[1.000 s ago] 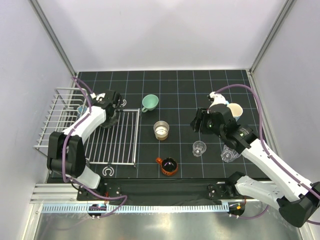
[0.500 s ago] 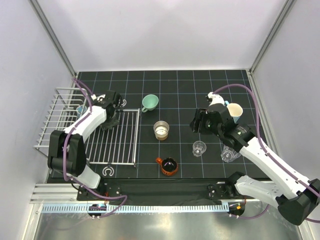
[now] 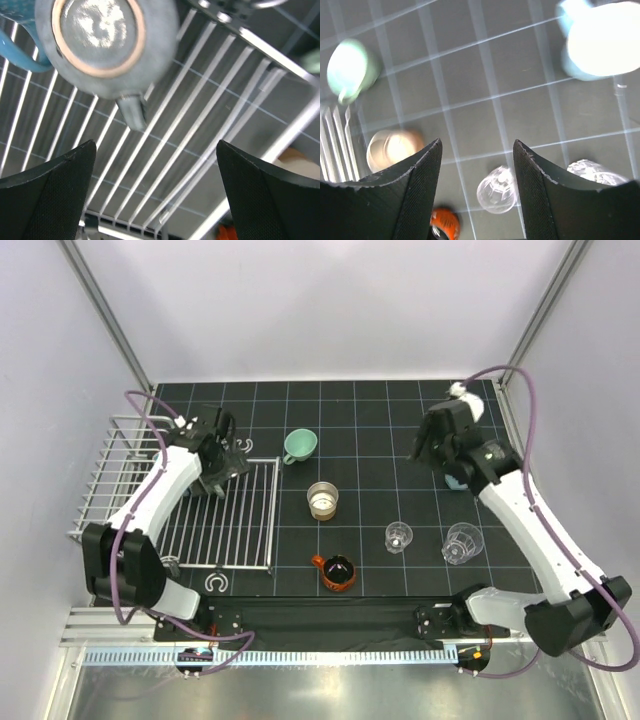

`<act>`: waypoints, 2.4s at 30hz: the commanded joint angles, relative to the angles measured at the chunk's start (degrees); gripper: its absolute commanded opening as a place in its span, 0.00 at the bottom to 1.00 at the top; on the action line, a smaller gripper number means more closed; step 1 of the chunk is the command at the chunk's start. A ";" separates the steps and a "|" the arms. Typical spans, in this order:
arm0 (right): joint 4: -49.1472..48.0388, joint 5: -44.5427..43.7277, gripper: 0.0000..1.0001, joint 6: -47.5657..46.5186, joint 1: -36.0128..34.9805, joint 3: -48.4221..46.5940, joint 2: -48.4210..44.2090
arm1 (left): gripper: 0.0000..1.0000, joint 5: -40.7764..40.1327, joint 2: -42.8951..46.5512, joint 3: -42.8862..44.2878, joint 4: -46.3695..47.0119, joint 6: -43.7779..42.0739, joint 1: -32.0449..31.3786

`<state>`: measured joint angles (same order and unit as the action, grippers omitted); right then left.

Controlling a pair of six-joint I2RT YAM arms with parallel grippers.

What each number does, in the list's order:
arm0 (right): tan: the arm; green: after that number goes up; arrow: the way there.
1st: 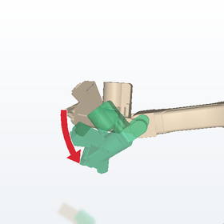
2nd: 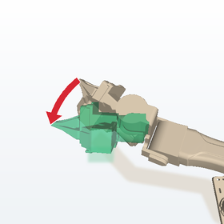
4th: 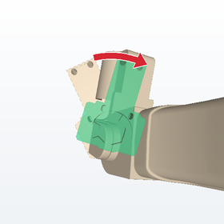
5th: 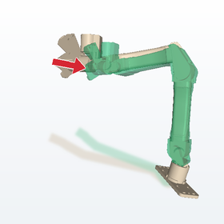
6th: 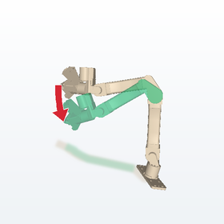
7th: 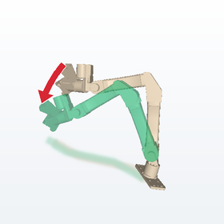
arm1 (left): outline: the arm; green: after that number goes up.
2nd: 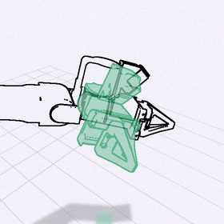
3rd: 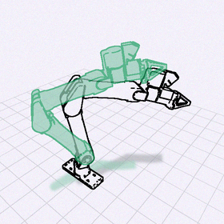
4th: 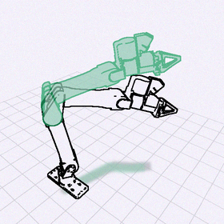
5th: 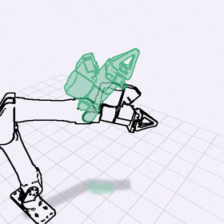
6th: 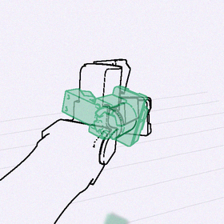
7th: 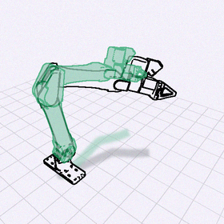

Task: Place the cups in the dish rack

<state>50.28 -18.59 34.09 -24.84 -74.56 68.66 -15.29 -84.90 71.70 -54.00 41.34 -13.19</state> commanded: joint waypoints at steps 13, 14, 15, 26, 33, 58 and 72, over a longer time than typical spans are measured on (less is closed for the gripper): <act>1.57 15.43 0.59 5.82 37.13 1.00 7.18 | 0.88 31.35 14.94 3.01 -0.68 1.90 -2.54; 1.75 14.82 0.59 5.90 37.58 0.91 7.71 | 0.88 31.72 15.46 2.57 -0.06 1.73 -2.80; 1.75 14.29 0.59 5.82 38.11 0.91 8.58 | 0.88 32.07 16.25 2.22 0.21 1.55 -2.81; -4.66 16.92 0.56 3.18 41.72 1.88 17.98 | 0.83 40.87 19.42 2.74 3.20 0.14 -3.86; -8.09 20.34 0.53 3.00 41.72 3.90 23.18 | 0.83 42.88 20.04 4.50 2.75 1.63 -3.95; -11.78 24.83 0.04 -7.98 28.90 0.30 12.47 | 0.78 52.81 17.23 6.00 7.76 14.64 -6.94; -39.80 40.38 0.04 -11.84 9.20 9.76 -8.98 | 0.86 62.92 15.47 2.82 28.06 37.73 -11.15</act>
<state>25.98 14.96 24.21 -13.65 -68.45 63.42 42.33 -69.52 74.02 -35.33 70.17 -23.18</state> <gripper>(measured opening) 0.094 0.854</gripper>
